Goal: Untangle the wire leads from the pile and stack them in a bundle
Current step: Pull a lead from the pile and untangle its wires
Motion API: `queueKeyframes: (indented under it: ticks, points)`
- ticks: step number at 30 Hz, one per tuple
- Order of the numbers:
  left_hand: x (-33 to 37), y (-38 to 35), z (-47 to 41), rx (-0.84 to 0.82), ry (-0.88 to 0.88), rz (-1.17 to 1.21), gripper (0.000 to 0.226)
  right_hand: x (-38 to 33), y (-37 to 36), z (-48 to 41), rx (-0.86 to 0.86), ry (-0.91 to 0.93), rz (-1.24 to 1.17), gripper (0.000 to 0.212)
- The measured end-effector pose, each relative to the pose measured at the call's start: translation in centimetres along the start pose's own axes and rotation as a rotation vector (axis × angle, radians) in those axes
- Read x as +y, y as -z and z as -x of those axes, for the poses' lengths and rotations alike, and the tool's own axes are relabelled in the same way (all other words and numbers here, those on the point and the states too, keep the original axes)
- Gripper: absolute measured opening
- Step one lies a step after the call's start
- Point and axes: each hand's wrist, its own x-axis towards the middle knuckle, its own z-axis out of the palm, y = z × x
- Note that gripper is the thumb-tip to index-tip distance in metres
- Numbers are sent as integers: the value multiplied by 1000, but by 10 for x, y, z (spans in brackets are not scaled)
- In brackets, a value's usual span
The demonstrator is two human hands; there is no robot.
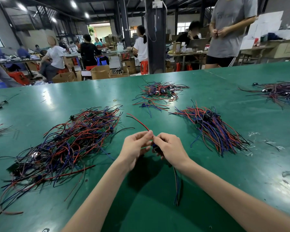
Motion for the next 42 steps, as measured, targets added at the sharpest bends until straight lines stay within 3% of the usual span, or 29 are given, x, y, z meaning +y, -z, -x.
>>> queueKeyframes:
  ticks: [4, 13, 22, 29, 42]
  points:
    - [-5, -4, 5, -39, -47, 12, 11, 3, 0, -3, -5, -23, 24, 29]
    - [7, 15, -7, 270, -273, -123, 19, -4, -4, 5, -117, -12, 67, 23]
    - [17, 48, -20, 556, -329, -88, 11, -9, -8, 15, -194, 81, 142, 24]
    - [17, 48, -20, 567, -322, -44, 15, -6, -6, 10, -252, 0, 46, 25]
    - [19, 52, -23, 587, -249, 116, 12, -13, 11, 0, -563, -240, -265, 20]
